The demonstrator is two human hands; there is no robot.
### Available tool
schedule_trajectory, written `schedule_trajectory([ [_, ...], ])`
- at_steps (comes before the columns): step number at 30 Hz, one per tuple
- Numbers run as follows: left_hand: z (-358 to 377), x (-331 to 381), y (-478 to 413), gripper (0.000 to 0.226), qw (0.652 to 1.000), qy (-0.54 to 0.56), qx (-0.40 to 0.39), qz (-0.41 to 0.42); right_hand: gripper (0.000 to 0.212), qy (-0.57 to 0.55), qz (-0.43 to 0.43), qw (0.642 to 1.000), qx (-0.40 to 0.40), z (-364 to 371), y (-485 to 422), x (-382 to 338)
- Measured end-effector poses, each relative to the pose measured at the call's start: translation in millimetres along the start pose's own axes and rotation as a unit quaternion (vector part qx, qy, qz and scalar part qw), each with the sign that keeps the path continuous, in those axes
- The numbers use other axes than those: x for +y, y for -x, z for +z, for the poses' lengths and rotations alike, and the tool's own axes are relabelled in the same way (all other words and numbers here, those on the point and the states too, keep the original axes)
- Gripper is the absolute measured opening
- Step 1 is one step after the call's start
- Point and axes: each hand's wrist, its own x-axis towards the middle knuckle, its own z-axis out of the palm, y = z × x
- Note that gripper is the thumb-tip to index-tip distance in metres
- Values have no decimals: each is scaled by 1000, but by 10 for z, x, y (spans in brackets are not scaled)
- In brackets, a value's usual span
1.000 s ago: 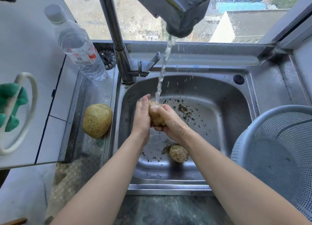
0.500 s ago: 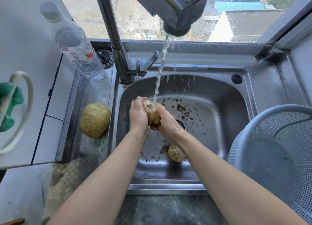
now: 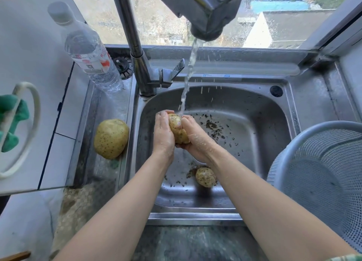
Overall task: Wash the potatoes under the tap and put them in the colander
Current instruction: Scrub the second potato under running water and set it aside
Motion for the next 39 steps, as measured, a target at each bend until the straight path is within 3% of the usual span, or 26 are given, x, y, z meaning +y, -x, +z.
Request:
schedule_trajectory([
  [3,-14,3,-20,30,1000,2,6,-3,43,-14,4,1000,-17,-12,3,5],
  [7,-18,-10,-13,31,1000,-7,7,-9,53,9,9,1000,-8,-4,-10,-8],
  [11,-22,16,-5,30,1000,-2,-1,-8,43,12,4,1000,-16,-21,-20,-12],
  [13,-17,-3,-9,32,1000,-13,1,-9,51,17,6,1000,0,-5,-34,-9],
  [17,-36,-10,-48,31,1000,15,3,-22,44,5,5,999,-31,-15,-1,-22],
  [22,-16,-22,-39,31,998,50,15,-38,44,0,12,1000,10,42,-66,-15],
  [26,-47,-3,-69,33,997,67,29,-41,44,-29,9,999,-24,15,-47,13],
  [31,-57,-34,-76,34,996,74,29,-42,50,6,9,1000,7,71,-78,28],
  [34,-67,-23,-71,34,995,85,26,-51,39,-5,1,1000,-12,38,-50,32],
  [38,-81,-83,1,24,996,81,-16,-28,41,64,3,997,47,61,-109,18],
  [39,-95,-105,16,34,997,69,-30,-12,40,77,4,995,56,75,-116,12],
])
